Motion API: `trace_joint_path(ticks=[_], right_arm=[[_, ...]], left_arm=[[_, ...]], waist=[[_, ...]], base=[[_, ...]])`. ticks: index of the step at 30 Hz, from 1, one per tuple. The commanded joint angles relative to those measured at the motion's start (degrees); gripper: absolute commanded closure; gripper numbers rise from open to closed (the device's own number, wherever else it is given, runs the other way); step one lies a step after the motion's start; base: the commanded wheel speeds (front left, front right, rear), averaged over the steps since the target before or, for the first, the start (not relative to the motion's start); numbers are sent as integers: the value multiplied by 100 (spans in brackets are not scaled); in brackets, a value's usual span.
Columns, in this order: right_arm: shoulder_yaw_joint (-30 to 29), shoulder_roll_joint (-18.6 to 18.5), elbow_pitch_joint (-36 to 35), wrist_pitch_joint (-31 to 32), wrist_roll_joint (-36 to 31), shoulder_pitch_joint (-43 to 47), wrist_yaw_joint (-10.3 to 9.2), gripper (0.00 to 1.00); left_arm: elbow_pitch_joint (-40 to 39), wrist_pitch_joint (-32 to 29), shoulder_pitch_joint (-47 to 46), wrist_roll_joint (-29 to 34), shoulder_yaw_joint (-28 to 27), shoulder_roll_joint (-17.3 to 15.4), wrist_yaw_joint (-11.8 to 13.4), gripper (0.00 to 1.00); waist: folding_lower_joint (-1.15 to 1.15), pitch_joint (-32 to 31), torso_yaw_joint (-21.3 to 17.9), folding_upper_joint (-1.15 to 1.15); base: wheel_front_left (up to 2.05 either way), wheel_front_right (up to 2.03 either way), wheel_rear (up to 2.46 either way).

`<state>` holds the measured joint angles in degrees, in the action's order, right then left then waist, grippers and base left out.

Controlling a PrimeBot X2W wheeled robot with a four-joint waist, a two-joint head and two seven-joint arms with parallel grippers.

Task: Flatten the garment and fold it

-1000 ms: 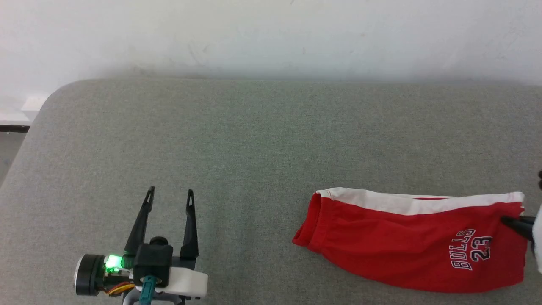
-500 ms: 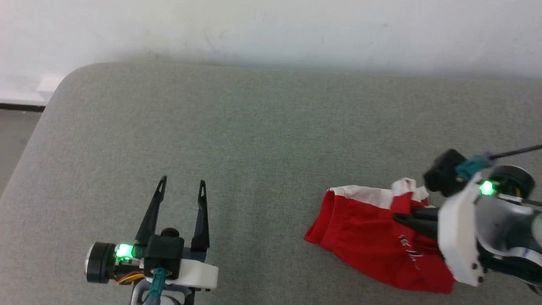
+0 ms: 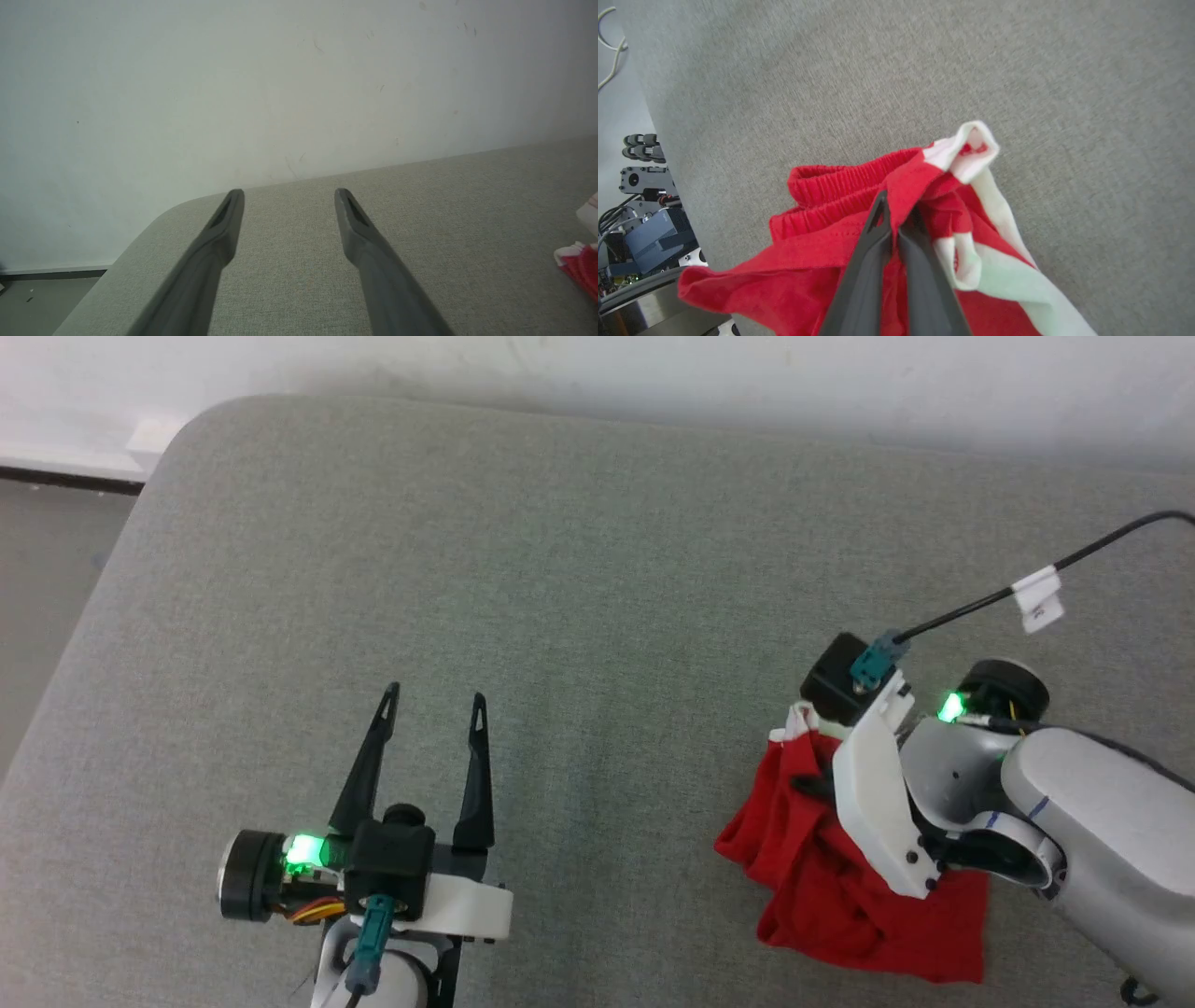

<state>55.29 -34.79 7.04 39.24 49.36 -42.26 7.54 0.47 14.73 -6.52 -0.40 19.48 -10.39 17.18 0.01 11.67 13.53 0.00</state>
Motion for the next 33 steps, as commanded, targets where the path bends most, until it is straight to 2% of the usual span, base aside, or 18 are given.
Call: trace_joint_path(ticks=[1,5,9,10,11,12,18,23,28,33], right_arm=[[46,24,71,-30,-22,-51,-5,100],[379,100,640,-249,30,-48,-5,100],[642,169,800,-694,100,-85,-5,100],[664,168,789,-869,107,-112,-5,64],[677,154,757,-1059,100,-144,-5,9],[680,132,704,-1261,89,-173,-5,0],[292,-207,236,-2669,-208,-218,-5,0],[-698,-374,230,-3898,-741,77,-5,0],[-2168,-64,546,-4988,-1561,771,-5,0],[-3719,656,543,-5373,-2495,1702,-5,0]], left_arm=[[8,27,-99,28,12,31,7,0],[33,27,-118,25,0,30,36,0],[105,27,-89,44,-8,-19,77,0],[122,27,-78,41,-14,-34,84,0],[140,27,-65,35,-20,-50,86,0],[159,27,-51,29,-26,-70,83,0],[230,27,57,-35,-126,-186,70,0],[175,27,114,-94,-239,-239,44,0],[95,27,144,-164,-384,-246,-2,0],[30,27,205,-176,-490,-242,-47,0]], waist=[[-1,94,79,0],[-1,138,57,0],[-1,63,-74,0],[-1,24,-114,0],[-1,-19,-154,0],[-1,-68,-200,0],[-1,-384,-512,0],[-1,-549,-766,0],[-1,-634,-945,0],[-1,-702,-1063,0]], base=[[0,0,0],[0,0,0],[0,0,0],[0,0,0],[0,0,0],[0,0,0],[0,0,0],[0,0,0],[0,0,0],[0,0,0]])
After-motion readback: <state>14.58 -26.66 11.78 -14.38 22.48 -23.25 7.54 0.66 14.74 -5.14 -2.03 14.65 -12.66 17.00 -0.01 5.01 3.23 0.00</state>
